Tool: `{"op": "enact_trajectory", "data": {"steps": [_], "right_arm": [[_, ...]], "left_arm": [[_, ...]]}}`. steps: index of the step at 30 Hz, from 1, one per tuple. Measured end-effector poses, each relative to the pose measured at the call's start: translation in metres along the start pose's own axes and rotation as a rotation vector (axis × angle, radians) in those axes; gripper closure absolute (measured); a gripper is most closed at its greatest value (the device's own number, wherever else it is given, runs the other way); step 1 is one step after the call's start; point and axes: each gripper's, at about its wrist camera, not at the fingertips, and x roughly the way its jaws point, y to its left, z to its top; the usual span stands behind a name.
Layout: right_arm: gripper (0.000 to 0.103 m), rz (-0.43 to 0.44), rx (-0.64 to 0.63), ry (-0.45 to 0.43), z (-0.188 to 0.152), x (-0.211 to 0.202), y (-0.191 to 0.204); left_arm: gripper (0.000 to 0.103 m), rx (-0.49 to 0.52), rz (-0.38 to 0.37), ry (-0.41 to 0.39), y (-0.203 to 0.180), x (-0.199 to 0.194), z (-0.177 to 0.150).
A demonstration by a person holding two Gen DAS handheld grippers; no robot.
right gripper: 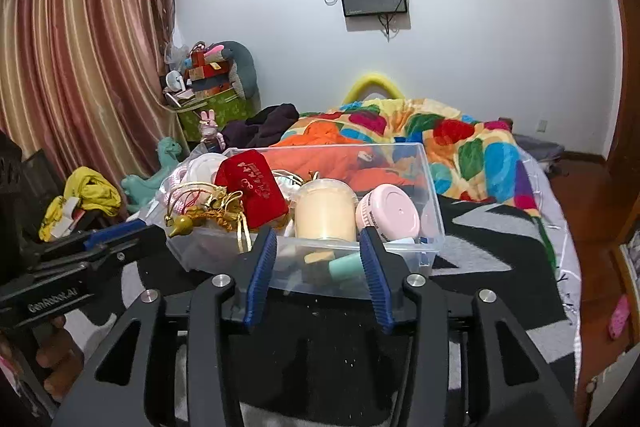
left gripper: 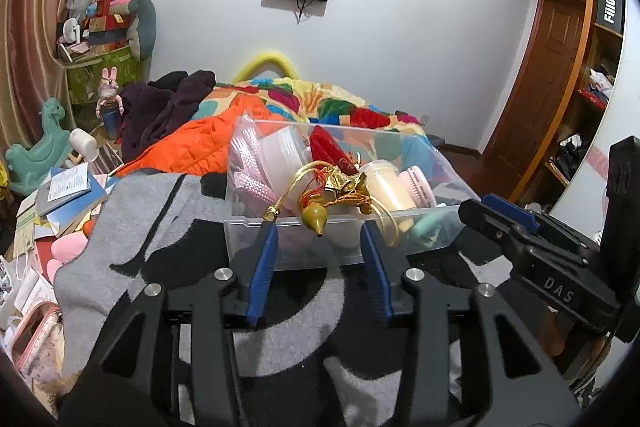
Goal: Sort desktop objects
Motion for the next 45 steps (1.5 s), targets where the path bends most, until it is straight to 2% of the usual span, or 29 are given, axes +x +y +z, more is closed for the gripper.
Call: {"op": "enact_trajectory", "data": {"steps": [2, 5, 7, 9, 12, 15, 18, 20, 25, 30, 35, 45], "right_arm": [[0.058, -0.012, -0.012, -0.006, -0.001, -0.006, 0.003], [0.043, -0.038, -0.029, -0.022, -0.004, -0.016, 0.009], [0.034, -0.059, -0.047, -0.04, -0.006, -0.023, 0.013], [0.029, -0.079, -0.062, -0.052, -0.007, -0.029, 0.017], [0.028, -0.1, -0.084, -0.061, -0.01, -0.038, 0.022], [0.017, -0.124, -0.092, -0.067, -0.015, -0.047, 0.027], [0.017, -0.14, -0.098, -0.067, -0.02, -0.055, 0.03], [0.017, -0.145, -0.096, -0.062, -0.024, -0.059, 0.029], [0.016, -0.167, -0.096, -0.055, -0.032, -0.069, 0.029], [0.014, -0.174, -0.108, -0.058, -0.04, -0.075, 0.031], [0.005, -0.181, -0.127, -0.068, -0.047, -0.078, 0.033], [0.004, -0.157, -0.094, -0.057, -0.051, -0.074, 0.026]], "left_arm": [[0.056, 0.001, 0.003, -0.011, -0.001, -0.005, 0.0], [0.046, 0.002, 0.003, -0.027, -0.002, -0.013, -0.003], [0.044, 0.007, 0.009, -0.038, -0.004, -0.017, -0.005], [0.043, 0.013, 0.021, -0.047, -0.005, -0.022, -0.008], [0.035, 0.017, 0.034, -0.059, -0.005, -0.029, -0.011], [0.029, 0.034, 0.06, -0.075, -0.008, -0.036, -0.015], [0.022, 0.047, 0.06, -0.081, -0.011, -0.041, -0.02], [0.014, 0.052, 0.065, -0.086, -0.012, -0.044, -0.022], [0.009, 0.067, 0.073, -0.083, -0.014, -0.049, -0.03], [0.008, 0.062, 0.075, -0.07, -0.016, -0.048, -0.038], [0.007, 0.081, 0.08, -0.066, -0.02, -0.051, -0.043], [0.006, 0.088, 0.066, -0.055, -0.025, -0.051, -0.048]]}}
